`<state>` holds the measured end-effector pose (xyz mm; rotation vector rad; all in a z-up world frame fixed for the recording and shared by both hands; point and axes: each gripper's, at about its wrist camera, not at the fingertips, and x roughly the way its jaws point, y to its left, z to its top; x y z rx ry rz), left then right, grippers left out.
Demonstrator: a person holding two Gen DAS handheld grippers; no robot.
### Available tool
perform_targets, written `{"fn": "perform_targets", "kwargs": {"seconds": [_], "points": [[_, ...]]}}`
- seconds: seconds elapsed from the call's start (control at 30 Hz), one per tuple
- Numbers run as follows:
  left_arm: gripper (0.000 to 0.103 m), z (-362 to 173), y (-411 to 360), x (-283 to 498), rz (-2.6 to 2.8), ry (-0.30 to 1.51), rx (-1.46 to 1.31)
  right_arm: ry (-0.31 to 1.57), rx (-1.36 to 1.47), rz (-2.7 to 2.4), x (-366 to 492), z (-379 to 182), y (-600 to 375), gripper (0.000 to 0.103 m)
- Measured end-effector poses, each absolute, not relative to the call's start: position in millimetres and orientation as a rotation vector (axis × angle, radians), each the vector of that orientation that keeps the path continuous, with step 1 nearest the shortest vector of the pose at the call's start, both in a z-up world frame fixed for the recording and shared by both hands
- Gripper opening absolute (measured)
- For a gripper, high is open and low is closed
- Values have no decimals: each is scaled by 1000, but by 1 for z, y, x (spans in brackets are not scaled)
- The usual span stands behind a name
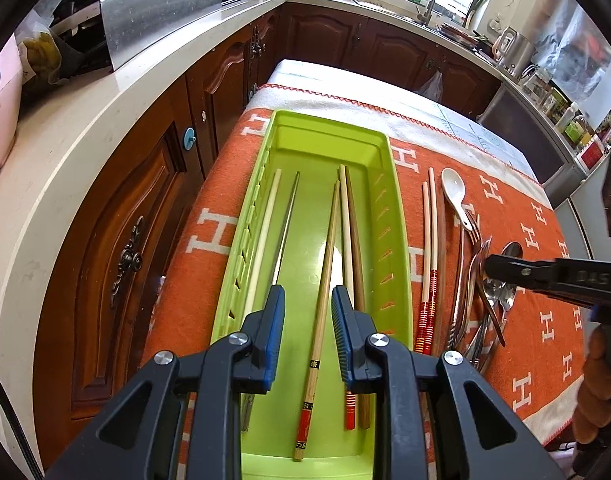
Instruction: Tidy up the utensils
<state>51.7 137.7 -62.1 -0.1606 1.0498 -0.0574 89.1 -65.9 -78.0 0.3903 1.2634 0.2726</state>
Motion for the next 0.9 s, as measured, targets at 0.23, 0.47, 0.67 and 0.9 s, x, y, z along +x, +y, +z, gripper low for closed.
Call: {"fn": "perform_targets", "kwargs": {"seconds": [0.23,0.47,0.67,0.9], "points": [[22,-60,141,50,-49,1043,-169,1269,407,263,91,-80,-66,1],[22,-64,141,50,-50,1054,-168,1308,411,205,103,-109,-59,3],[22,-67,141,51,-55,1057,-174,1343,370,152,109,-126,-51,3],[22,-70,139,53,-65,1068,-181,1320,261,45,111,-125,-38,12]]}}
